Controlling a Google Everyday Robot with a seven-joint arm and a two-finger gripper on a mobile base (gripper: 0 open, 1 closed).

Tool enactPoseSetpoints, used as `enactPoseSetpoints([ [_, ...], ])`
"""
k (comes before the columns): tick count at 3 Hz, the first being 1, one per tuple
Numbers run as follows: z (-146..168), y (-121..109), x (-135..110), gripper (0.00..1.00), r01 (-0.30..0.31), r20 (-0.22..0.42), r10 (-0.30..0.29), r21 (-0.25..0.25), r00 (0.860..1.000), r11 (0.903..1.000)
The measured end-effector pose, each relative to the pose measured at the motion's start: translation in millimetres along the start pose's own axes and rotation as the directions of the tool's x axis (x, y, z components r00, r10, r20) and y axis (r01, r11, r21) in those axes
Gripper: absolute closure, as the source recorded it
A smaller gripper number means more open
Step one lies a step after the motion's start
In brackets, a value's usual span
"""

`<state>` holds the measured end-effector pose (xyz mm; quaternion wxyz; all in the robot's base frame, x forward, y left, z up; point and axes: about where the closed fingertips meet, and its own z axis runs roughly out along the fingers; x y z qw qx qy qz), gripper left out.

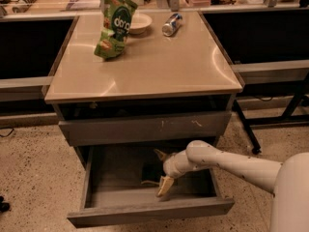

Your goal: Place sponge into middle drawer

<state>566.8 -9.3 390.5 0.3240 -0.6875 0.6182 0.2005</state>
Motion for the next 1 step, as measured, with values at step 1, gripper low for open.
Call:
enactPoseSetpoints([
  [1, 0.0, 0.0, 0.0, 0.00, 0.000, 0.000, 0.000, 0.000, 1.000, 1.0000],
])
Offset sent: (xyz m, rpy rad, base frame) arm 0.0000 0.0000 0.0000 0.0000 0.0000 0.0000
